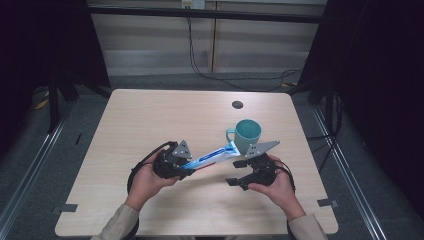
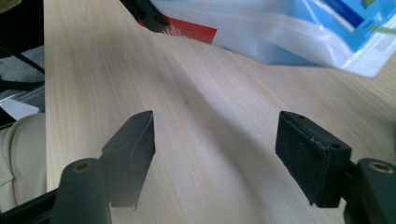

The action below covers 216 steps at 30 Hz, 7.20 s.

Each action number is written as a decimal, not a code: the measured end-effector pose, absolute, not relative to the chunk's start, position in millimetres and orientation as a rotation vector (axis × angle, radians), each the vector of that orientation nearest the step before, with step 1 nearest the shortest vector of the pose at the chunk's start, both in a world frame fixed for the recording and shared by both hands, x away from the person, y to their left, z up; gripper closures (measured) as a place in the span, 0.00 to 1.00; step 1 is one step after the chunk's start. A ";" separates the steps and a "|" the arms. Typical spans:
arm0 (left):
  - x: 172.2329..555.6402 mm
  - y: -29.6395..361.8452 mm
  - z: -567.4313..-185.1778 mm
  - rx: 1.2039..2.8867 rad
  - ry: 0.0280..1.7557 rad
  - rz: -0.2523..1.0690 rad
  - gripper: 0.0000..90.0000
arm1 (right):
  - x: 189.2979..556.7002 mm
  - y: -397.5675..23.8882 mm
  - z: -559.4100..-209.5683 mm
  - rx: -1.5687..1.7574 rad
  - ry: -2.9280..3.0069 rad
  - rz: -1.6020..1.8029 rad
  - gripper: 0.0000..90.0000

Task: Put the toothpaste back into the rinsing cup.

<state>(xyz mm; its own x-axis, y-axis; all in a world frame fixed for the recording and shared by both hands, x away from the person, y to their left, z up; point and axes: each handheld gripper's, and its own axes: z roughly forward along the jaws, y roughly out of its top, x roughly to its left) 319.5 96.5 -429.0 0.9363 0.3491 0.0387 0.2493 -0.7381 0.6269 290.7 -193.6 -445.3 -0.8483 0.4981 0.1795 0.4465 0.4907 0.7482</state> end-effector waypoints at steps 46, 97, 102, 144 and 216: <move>306.0 61.5 -424.5 2.360 0.419 0.200 0.78 | 305.7 -185.7 -436.1 1.192 2.356 1.652 0.43; 312.0 95.3 -478.2 2.285 0.696 0.181 0.17 | 305.1 -184.6 -392.5 1.125 2.212 1.610 0.81; 309.3 101.8 -484.8 2.303 0.687 0.196 0.17 | 305.5 -187.3 -390.5 1.110 2.214 1.578 0.81; 302.3 121.1 -508.3 2.264 0.647 0.240 0.14 | 314.6 -201.8 -369.3 1.079 2.150 1.570 0.81; 301.9 120.4 -508.5 2.256 0.655 0.242 0.14 | 369.4 -233.2 -306.7 1.158 1.964 1.419 0.81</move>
